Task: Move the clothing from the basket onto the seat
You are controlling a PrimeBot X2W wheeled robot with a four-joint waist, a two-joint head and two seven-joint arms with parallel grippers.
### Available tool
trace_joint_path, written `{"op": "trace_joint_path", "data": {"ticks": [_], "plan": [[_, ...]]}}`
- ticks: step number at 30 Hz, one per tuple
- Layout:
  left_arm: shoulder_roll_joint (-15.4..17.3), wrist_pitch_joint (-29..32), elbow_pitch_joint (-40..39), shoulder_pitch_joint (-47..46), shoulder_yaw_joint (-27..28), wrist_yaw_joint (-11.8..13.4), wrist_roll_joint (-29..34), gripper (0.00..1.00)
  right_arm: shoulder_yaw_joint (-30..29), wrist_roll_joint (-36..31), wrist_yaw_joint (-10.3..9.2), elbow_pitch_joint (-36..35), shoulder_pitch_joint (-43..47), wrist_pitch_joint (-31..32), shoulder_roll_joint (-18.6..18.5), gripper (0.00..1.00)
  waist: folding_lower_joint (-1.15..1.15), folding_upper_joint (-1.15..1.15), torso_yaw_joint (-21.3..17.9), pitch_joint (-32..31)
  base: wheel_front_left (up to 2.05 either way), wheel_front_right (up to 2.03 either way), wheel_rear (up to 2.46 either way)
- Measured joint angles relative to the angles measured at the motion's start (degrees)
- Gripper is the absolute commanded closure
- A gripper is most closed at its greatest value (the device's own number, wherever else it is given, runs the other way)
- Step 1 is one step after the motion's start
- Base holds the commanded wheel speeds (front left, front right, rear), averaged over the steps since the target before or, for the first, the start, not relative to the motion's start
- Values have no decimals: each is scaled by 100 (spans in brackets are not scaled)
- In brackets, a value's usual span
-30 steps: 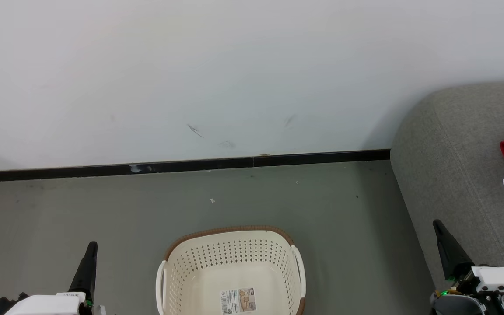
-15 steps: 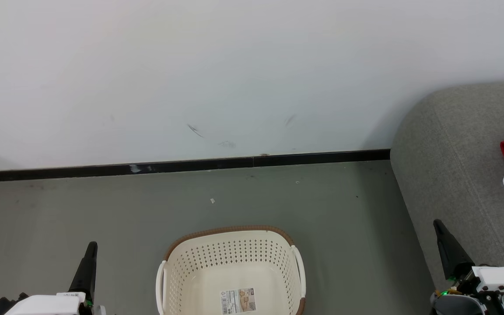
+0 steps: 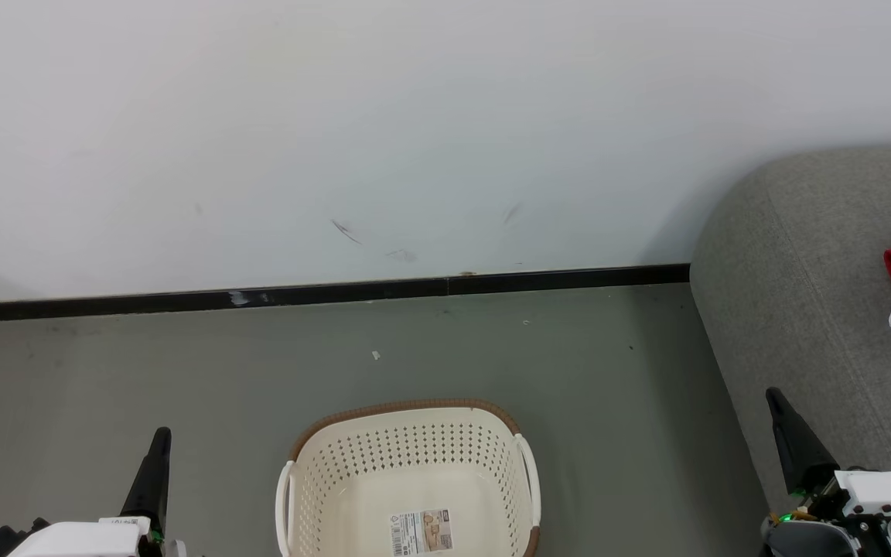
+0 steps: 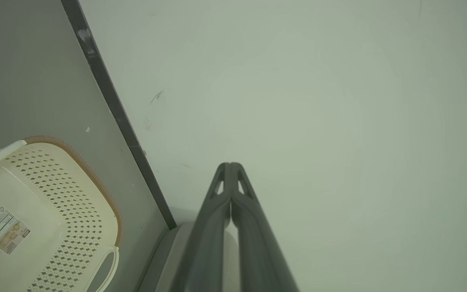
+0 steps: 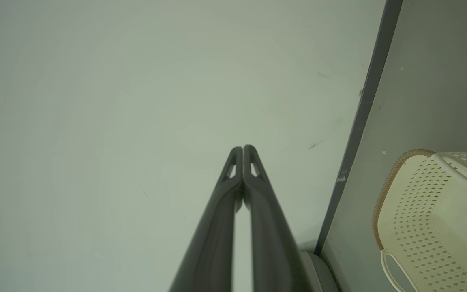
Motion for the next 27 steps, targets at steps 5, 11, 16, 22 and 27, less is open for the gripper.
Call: {"op": "trace_joint_path", "data": {"ticks": [5,11,16,22,27], "plan": [[0,0,3,-2,7,0,0,100,-3,0,0,0,-3,7,0,100,0,0,0,0,0,0,0],[-1,0,10,-2,9,-5,0,100,-5,0,0,0,-5,8,1,100,0,0,0,0,0,0,0],[-2,0,13,-3,10,-5,0,100,-10,0,0,0,-7,8,2,100,0,0,0,0,0,0,0],[-3,1,18,-3,12,-5,0,100,-18,0,0,1,-24,9,2,100,0,0,0,0,0,0,0],[-4,1,20,-4,15,-7,0,100,-24,0,0,2,-23,9,3,100,0,0,0,0,0,0,0]]}}
